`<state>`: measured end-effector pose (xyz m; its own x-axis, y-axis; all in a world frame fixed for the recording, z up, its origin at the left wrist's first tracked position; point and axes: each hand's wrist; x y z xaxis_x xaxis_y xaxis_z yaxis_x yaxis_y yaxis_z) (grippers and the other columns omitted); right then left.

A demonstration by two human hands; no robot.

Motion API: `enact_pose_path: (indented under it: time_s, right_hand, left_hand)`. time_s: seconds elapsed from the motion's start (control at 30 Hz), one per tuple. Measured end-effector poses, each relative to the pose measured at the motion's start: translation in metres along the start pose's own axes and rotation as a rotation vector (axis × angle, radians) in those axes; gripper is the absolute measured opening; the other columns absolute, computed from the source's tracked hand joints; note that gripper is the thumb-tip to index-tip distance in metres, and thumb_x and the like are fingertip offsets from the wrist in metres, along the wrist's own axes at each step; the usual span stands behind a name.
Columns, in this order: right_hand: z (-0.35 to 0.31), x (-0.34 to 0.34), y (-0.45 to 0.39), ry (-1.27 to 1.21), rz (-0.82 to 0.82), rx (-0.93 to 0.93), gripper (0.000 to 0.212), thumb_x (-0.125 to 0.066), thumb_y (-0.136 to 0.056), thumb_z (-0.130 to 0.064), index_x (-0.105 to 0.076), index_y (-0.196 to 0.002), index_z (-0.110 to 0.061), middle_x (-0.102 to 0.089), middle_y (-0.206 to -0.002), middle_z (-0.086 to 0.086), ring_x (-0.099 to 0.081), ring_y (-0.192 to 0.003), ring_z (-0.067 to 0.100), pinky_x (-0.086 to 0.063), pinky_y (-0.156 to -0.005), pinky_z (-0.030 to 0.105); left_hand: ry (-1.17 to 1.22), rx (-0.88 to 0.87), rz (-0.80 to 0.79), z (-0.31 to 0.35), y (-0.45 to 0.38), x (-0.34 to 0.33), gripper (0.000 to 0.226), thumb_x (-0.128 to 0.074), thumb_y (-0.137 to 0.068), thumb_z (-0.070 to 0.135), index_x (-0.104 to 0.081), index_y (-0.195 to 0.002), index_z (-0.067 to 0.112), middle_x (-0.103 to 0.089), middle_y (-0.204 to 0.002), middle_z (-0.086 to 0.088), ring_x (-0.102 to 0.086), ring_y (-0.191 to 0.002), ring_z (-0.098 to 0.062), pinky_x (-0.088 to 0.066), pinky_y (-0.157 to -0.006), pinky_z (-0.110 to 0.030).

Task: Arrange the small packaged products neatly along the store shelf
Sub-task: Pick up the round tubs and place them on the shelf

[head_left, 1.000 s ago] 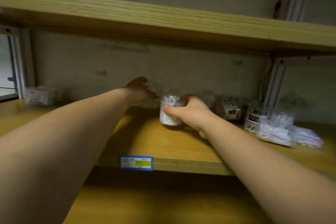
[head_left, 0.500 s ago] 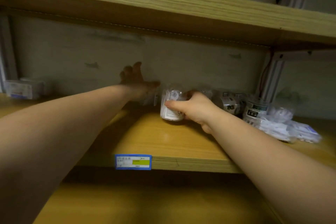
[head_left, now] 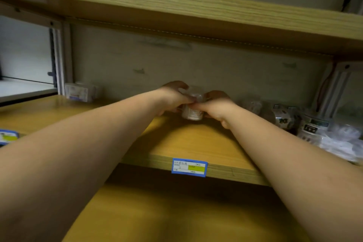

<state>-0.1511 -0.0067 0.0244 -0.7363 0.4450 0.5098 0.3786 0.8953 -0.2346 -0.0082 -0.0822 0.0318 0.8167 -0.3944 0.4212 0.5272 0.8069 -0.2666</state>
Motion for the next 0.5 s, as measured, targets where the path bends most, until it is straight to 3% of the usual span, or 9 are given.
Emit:
enact_pose_path:
  time_s: [0.2, 0.37, 0.43, 0.5]
  right_hand:
    - [0.006, -0.010, -0.008, 0.057, -0.004, -0.050, 0.052, -0.090, -0.072, -0.032, -0.070, -0.118, -0.017, -0.074, -0.113, 0.004, -0.071, -0.105, 0.023, -0.059, -0.096, 0.045]
    - [0.003, -0.013, -0.004, 0.120, 0.048, -0.039, 0.061, -0.089, -0.066, -0.040, -0.068, -0.118, -0.017, -0.073, -0.111, 0.005, -0.070, -0.101, 0.024, -0.059, -0.093, 0.043]
    - [-0.002, -0.010, 0.008, 0.185, 0.061, -0.033, 0.056, -0.089, -0.072, -0.034, -0.062, -0.118, -0.016, -0.069, -0.110, 0.003, -0.065, -0.098, 0.020, -0.056, -0.089, 0.036]
    - [-0.003, -0.005, 0.018, 0.250, 0.029, -0.038, 0.071, -0.089, -0.074, -0.033, -0.052, -0.132, -0.020, -0.064, -0.119, 0.002, -0.059, -0.104, 0.021, -0.050, -0.089, 0.033]
  left_hand:
    - [-0.055, 0.039, 0.011, -0.012, -0.008, -0.002, 0.053, -0.082, -0.079, 0.032, -0.056, -0.124, 0.025, -0.063, -0.116, -0.007, -0.067, -0.103, -0.025, -0.060, -0.087, -0.049]
    - [-0.007, 0.031, -0.012, -0.016, -0.011, -0.003, 0.057, -0.085, -0.076, 0.034, -0.054, -0.123, 0.026, -0.063, -0.114, -0.004, -0.066, -0.100, -0.018, -0.062, -0.079, -0.037]
    - [-0.080, 0.009, -0.025, -0.019, -0.015, -0.006, 0.073, -0.087, -0.064, 0.045, -0.053, -0.127, 0.029, -0.064, -0.122, -0.002, -0.065, -0.104, -0.018, -0.060, -0.085, -0.040]
    - [-0.210, -0.039, 0.006, -0.016, -0.012, -0.009, 0.094, -0.086, -0.061, 0.053, -0.043, -0.141, 0.030, -0.056, -0.129, 0.004, -0.058, -0.112, -0.018, -0.052, -0.097, -0.039]
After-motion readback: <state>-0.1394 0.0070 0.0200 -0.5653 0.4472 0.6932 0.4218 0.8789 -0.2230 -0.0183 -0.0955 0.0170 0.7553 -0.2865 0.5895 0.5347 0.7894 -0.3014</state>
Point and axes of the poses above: each hand's wrist, its own y-axis away from the middle knuckle, its own x-axis out of the back of the hand, z = x × y
